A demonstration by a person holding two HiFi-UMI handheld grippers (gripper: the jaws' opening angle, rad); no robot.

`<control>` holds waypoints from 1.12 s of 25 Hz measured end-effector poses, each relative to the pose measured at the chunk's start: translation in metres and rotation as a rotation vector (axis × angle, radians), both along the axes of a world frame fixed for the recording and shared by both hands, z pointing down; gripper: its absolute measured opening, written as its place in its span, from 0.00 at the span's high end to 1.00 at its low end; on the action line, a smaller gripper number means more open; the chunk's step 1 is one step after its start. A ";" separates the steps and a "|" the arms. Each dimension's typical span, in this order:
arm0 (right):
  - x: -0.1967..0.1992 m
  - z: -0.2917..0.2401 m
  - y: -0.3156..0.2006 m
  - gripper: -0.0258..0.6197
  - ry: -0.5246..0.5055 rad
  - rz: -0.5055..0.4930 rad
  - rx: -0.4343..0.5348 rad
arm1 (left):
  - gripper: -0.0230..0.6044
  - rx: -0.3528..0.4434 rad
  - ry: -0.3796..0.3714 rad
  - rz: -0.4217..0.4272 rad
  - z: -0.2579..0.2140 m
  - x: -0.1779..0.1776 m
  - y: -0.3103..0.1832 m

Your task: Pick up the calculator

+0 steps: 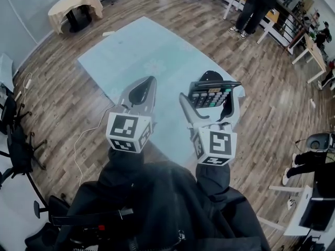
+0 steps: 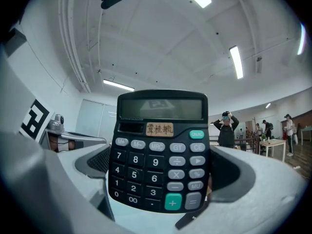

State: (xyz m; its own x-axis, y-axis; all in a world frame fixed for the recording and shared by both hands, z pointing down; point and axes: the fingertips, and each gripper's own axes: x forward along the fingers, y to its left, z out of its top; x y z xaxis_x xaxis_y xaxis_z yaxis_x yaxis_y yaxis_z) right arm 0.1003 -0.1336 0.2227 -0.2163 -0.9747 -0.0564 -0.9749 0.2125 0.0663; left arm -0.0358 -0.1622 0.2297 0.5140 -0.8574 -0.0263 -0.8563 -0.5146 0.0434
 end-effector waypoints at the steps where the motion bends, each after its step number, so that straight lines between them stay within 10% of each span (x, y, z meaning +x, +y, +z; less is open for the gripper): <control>1: 0.000 -0.003 0.000 0.04 0.000 0.001 0.007 | 0.97 0.008 -0.002 0.002 -0.003 0.000 0.001; 28: -0.008 -0.042 -0.013 0.04 -0.017 0.027 0.122 | 0.97 0.091 -0.029 0.008 -0.025 -0.003 -0.007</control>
State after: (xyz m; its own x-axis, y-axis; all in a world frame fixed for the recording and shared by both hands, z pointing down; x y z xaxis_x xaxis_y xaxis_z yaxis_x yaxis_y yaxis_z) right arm 0.0925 -0.1466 0.1803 -0.1881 -0.9658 -0.1785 -0.9813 0.1775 0.0739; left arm -0.0387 -0.1689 0.2052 0.5223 -0.8481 -0.0887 -0.8525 -0.5220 -0.0288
